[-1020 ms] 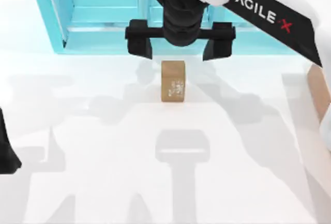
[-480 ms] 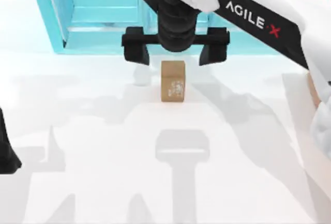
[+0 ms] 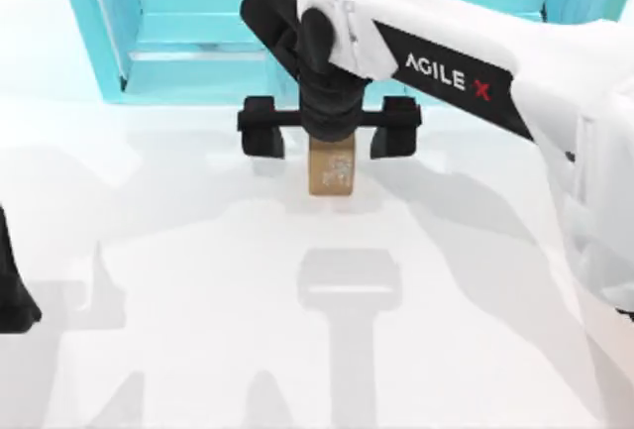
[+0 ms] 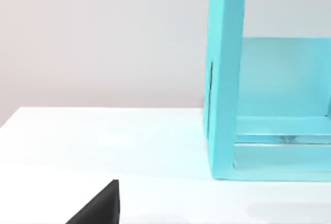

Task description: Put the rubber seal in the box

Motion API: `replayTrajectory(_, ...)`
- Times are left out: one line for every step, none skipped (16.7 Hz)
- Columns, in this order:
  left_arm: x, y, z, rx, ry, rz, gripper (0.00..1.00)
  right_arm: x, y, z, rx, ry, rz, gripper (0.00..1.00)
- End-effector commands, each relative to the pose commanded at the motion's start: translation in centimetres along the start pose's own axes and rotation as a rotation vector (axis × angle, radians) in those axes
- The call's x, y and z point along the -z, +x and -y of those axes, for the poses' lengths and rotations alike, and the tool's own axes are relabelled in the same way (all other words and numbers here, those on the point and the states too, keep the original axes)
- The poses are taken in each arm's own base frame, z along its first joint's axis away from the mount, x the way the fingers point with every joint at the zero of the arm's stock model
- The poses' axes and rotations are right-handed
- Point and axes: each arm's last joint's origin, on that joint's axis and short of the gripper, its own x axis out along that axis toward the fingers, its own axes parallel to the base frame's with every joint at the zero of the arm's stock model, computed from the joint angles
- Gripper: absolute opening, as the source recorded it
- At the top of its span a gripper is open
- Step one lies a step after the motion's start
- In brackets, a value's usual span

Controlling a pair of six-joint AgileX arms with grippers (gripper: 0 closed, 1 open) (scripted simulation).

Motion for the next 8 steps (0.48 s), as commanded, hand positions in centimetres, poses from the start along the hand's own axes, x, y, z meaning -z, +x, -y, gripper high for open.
replayTrajectory(0.00, 0.00, 0.00, 0.000, 0.000, 0.000, 1.00, 0.06, 0.69, 0.04, 0.000, 0.000, 0.000, 1.00)
replayTrajectory(0.00, 0.00, 0.00, 0.000, 0.000, 0.000, 1.00, 0.09, 1.03, 0.07, 0.001, 0.000, -0.001, 1.00)
replayTrajectory(0.00, 0.00, 0.00, 0.000, 0.000, 0.000, 1.00, 0.10, 1.05, 0.07, 0.001, 0.000, -0.001, 1.00)
replayTrajectory(0.00, 0.00, 0.00, 0.000, 0.000, 0.000, 1.00, 0.10, 1.05, 0.07, 0.001, 0.000, -0.001, 1.00)
replayTrajectory(0.00, 0.00, 0.00, 0.000, 0.000, 0.000, 1.00, 0.10, 1.05, 0.07, 0.001, 0.000, -0.001, 1.00)
replayTrajectory(0.00, 0.00, 0.00, 0.000, 0.000, 0.000, 1.00, 0.10, 1.05, 0.07, 0.001, 0.000, -0.001, 0.92)
replayTrajectory(0.00, 0.00, 0.00, 0.000, 0.000, 0.000, 1.00, 0.10, 1.05, 0.07, 0.001, 0.000, -0.001, 0.85)
replayTrajectory(0.00, 0.00, 0.00, 0.000, 0.000, 0.000, 1.00, 0.10, 1.05, 0.07, 0.001, 0.000, -0.001, 0.77)
